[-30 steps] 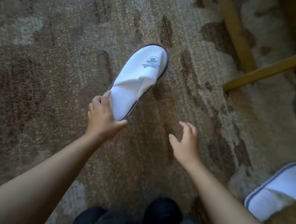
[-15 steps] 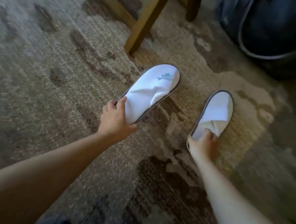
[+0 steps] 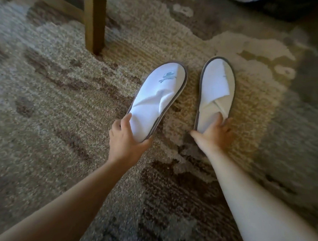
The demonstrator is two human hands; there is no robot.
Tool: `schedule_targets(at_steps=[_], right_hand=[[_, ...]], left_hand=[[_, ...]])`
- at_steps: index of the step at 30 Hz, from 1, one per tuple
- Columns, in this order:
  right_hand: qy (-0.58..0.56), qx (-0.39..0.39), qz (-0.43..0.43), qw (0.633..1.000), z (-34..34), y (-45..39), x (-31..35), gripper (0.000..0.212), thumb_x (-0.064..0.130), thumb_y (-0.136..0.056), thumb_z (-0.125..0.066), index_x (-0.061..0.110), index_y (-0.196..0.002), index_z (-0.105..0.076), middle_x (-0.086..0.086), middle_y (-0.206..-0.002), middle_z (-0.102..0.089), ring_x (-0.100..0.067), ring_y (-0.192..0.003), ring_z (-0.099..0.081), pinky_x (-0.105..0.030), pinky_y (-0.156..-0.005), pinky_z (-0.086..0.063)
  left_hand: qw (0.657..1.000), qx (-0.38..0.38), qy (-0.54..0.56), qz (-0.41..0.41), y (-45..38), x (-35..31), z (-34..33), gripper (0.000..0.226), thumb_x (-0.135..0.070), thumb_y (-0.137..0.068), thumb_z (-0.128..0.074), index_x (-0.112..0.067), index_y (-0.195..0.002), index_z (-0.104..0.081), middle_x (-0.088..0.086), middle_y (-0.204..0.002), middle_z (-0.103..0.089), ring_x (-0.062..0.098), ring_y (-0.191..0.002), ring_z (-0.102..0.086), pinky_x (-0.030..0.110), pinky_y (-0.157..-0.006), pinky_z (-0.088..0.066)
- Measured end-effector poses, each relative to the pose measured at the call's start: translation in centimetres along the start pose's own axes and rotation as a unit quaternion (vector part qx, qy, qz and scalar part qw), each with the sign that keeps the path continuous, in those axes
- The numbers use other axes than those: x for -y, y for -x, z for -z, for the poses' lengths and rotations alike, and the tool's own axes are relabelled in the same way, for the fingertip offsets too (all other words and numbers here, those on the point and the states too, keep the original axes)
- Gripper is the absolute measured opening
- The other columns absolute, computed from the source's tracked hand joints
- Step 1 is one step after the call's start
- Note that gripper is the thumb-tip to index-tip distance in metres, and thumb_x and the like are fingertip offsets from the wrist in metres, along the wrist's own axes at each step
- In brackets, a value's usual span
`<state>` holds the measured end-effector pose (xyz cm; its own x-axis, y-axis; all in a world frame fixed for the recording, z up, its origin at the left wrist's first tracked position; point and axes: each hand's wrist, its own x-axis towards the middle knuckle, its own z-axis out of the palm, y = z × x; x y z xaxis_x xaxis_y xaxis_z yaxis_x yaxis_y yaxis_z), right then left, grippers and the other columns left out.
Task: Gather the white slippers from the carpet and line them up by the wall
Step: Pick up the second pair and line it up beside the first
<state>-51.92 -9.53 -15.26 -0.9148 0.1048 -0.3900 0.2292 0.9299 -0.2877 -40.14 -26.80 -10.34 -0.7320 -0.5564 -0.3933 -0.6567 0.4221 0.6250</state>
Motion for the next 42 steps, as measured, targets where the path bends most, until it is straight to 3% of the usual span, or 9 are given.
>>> schedule_targets(at_steps=[7,11,15,20,23,27,32,37,42], right_hand=[[-0.109,-0.053,0.090,0.989,10.6,6.4,0.4,0.090,0.030,-0.055,-0.073,0.012,-0.131,-0.027,-0.017,-0.140,-0.031,-0.040,-0.123,-0.032,-0.049,-0.104,-0.029],[-0.217,-0.053,0.115,0.968,23.6,13.3,1.7,0.084,0.038,-0.057,-0.065,0.012,-0.130,-0.031,-0.010,-0.136,-0.037,-0.026,-0.122,-0.035,-0.034,-0.100,-0.030],[-0.265,-0.029,0.110,0.957,38.4,20.3,2.7,0.081,0.044,-0.058,-0.059,0.017,-0.130,-0.031,0.009,-0.119,-0.031,-0.006,-0.110,-0.031,-0.025,-0.091,-0.028],[-0.297,-0.026,0.105,0.949,53.7,28.5,4.1,0.078,0.043,-0.060,-0.059,0.018,-0.129,-0.032,0.010,-0.117,-0.033,-0.005,-0.109,-0.035,-0.025,-0.092,-0.035],[-0.330,-0.052,0.097,0.938,60.0,32.7,4.3,0.077,0.043,-0.061,-0.058,0.020,-0.129,-0.032,0.013,-0.119,-0.033,0.000,-0.109,-0.033,-0.008,-0.086,-0.029],[-0.362,-0.107,0.079,0.923,65.4,37.8,4.5,0.073,0.042,-0.062,-0.058,0.021,-0.128,-0.034,0.014,-0.118,-0.035,-0.001,-0.108,-0.036,-0.016,-0.086,-0.032],[-0.412,-0.198,0.009,0.889,68.3,44.3,3.0,0.065,0.030,-0.071,-0.067,0.024,-0.127,-0.036,0.014,-0.117,-0.038,-0.001,-0.107,-0.040,-0.022,-0.087,-0.037],[-0.459,-0.311,-0.089,0.827,68.8,52.6,0.2,0.060,0.020,-0.072,-0.068,0.025,-0.124,-0.038,0.010,-0.116,-0.041,-0.004,-0.101,-0.046,-0.017,-0.080,-0.041],[-0.473,-0.419,-0.198,0.749,69.3,62.6,-5.6,0.057,0.021,-0.071,-0.068,0.028,-0.121,-0.041,0.008,-0.117,-0.042,-0.006,-0.103,-0.046,-0.019,-0.079,-0.041]], left_hand=[[1.000,0.006,0.002,0.001,4.7,-5.9,5.2,0.084,-0.025,-0.065,-0.073,-0.015,-0.133,-0.025,0.020,-0.134,-0.032,0.033,-0.123,-0.028,0.048,-0.104,-0.026],[0.999,0.027,0.030,0.008,11.2,-14.3,11.8,0.079,-0.031,-0.068,-0.070,-0.018,-0.132,-0.026,0.017,-0.135,-0.031,0.031,-0.124,-0.027,0.045,-0.102,-0.028],[0.998,0.033,0.047,0.007,18.6,-24.8,19.0,0.077,-0.035,-0.070,-0.067,-0.018,-0.133,-0.026,0.015,-0.137,-0.030,0.030,-0.126,-0.027,0.043,-0.103,-0.028],[0.996,0.038,0.073,-0.028,26.8,-36.5,26.8,0.075,-0.039,-0.070,-0.065,-0.027,-0.132,-0.025,0.011,-0.137,-0.028,0.029,-0.125,-0.028,0.045,-0.102,-0.031],[0.994,0.049,0.081,-0.060,30.4,-41.8,30.1,0.074,-0.042,-0.068,-0.065,-0.031,-0.130,-0.026,0.009,-0.136,-0.028,0.027,-0.123,-0.029,0.042,-0.098,-0.033],[0.987,0.077,0.087,-0.109,33.9,-46.6,33.3,0.075,-0.044,-0.067,-0.065,-0.033,-0.130,-0.025,0.007,-0.139,-0.028,0.026,-0.125,-0.029,0.040,-0.096,-0.035],[0.964,0.154,0.076,-0.202,37.8,-49.7,35.5,0.074,-0.042,-0.068,-0.066,-0.035,-0.128,-0.025,0.005,-0.137,-0.029,0.025,-0.119,-0.034,0.049,-0.092,-0.046],[0.914,0.232,0.037,-0.332,43.6,-51.8,35.9,0.074,-0.037,-0.069,-0.068,-0.028,-0.130,-0.027,0.009,-0.138,-0.031,0.018,-0.114,-0.034,0.035,-0.088,-0.037],[0.846,0.317,-0.007,-0.429,52.8,-53.7,34.2,0.079,-0.034,-0.066,-0.071,-0.021,-0.132,-0.029,0.010,-0.139,-0.034,0.025,-0.122,-0.036,0.042,-0.098,-0.036]])
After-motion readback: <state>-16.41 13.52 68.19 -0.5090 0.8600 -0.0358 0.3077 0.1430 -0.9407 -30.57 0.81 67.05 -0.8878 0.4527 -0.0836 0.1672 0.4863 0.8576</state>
